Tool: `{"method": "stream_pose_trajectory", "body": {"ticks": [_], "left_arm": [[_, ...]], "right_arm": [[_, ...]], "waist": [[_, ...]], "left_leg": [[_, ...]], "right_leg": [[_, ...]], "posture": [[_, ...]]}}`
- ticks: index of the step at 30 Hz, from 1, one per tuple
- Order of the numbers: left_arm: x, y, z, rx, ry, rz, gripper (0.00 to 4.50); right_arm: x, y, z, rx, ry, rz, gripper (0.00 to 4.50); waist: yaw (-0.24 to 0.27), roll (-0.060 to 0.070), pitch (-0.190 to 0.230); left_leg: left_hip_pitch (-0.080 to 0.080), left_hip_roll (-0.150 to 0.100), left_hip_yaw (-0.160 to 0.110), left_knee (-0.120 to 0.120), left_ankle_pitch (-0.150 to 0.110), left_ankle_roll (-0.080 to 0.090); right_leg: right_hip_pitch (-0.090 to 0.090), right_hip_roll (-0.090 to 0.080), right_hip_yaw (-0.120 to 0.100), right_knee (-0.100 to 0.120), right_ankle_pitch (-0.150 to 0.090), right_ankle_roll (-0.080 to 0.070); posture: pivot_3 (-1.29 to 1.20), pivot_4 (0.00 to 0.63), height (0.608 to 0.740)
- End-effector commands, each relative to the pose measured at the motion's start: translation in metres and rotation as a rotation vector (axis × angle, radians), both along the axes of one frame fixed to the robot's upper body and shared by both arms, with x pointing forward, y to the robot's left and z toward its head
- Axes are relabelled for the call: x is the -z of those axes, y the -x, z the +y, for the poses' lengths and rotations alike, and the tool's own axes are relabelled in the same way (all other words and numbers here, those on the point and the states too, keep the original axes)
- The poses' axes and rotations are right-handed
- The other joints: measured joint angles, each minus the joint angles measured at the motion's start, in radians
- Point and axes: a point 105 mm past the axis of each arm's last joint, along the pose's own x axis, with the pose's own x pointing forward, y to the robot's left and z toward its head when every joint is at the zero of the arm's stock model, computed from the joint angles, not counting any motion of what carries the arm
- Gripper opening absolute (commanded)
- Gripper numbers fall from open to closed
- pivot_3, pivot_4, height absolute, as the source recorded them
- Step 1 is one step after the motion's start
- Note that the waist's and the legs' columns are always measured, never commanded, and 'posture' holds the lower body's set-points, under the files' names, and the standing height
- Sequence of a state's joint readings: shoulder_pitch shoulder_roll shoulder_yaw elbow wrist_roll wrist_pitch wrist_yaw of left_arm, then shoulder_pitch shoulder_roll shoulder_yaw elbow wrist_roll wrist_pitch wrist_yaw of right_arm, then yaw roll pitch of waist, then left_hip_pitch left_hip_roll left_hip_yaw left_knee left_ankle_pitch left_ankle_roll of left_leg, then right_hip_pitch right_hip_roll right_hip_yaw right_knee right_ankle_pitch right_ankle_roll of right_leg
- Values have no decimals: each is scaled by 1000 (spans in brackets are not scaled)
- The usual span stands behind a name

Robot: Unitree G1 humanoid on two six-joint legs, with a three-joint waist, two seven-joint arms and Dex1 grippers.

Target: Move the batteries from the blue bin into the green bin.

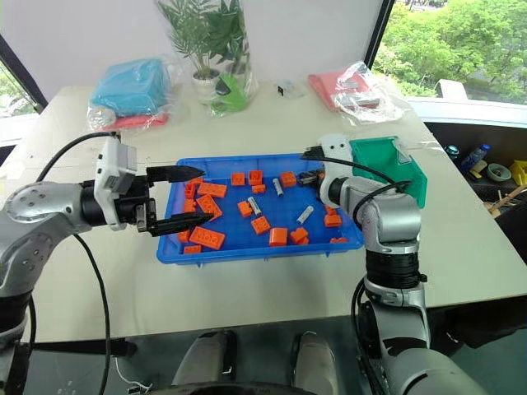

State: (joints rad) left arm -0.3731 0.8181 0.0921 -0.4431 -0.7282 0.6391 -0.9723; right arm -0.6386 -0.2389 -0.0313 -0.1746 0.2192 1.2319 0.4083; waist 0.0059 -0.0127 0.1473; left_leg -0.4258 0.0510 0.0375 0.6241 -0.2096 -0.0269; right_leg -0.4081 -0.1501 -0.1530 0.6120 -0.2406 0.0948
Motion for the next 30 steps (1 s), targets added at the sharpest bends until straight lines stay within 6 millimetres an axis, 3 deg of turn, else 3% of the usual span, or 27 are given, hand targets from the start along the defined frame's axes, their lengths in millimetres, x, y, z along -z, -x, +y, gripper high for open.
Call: {"method": "stream_pose_trajectory", "body": {"ticks": [1,8,23,24,26,28,30], "left_arm": [[-10,0,-1,13,-2,-52,4500],[-14,1,3,6,-13,-57,4500],[-18,7,6,-29,-16,-61,4500],[-19,7,6,-30,-16,-62,4500],[-19,7,7,-32,-16,-62,4500],[-19,7,7,-32,-16,-60,4500],[-18,6,7,-28,-16,-58,4500]], "right_arm": [[-1,10,34,-143,8,-33,2324],[25,13,61,-263,76,-18,2324],[52,-1,66,-297,144,-38,2324],[52,-1,67,-300,140,-42,1772],[51,0,67,-307,136,-46,1150],[48,0,65,-295,126,-49,139],[37,-1,59,-269,96,-60,112]], "waist": [[1,0,0],[7,-1,0],[6,0,0],[6,0,0],[6,0,0],[5,0,0],[6,0,0]], "left_leg": [[0,0,0,0,0,0],[0,0,0,2,0,0],[0,0,0,1,0,-1],[0,0,0,1,0,-1],[0,0,0,2,0,-1],[0,0,0,2,0,-1],[0,0,0,1,-1,-1]], "right_leg": [[0,0,0,0,0,0],[1,0,0,-1,0,0],[1,0,0,-1,0,0],[1,0,0,-1,0,0],[1,0,0,-1,0,0],[1,0,0,-1,0,0],[1,0,0,-1,0,0]], "posture": [[0,150,672],[0,150,672],[0,150,672],[0,150,672],[0,150,672],[0,150,672],[0,150,672]]}}
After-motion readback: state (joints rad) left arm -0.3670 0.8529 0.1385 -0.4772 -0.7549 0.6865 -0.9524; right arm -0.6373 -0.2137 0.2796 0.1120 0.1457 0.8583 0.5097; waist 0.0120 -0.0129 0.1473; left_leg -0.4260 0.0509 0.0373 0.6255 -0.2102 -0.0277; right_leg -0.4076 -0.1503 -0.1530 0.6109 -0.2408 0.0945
